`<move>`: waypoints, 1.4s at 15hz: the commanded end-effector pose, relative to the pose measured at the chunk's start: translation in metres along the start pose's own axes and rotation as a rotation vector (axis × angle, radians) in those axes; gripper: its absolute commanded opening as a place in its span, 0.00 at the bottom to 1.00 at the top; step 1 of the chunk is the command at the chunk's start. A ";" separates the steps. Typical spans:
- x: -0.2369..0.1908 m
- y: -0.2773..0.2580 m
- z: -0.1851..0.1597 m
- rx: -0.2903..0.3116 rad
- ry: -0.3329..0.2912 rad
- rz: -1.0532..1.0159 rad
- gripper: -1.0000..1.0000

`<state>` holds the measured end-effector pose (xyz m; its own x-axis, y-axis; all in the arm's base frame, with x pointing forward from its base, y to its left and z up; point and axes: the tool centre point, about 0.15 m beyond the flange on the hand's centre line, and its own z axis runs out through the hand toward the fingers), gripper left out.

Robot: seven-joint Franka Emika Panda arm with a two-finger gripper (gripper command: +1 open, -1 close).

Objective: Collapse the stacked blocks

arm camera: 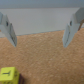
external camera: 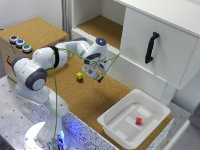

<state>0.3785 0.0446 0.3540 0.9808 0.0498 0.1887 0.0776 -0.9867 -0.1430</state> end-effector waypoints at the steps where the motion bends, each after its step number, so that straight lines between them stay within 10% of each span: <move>1: -0.028 -0.100 0.001 -0.112 0.018 -0.072 1.00; 7: -0.050 -0.159 0.036 -0.073 -0.037 -0.153 1.00; 8: -0.053 -0.161 0.042 -0.060 -0.036 -0.148 0.00; 21: -0.063 -0.147 0.110 -0.020 -0.044 -0.115 0.00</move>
<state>0.3118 0.2006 0.2876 0.9670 0.2234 0.1222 0.2338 -0.9691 -0.0783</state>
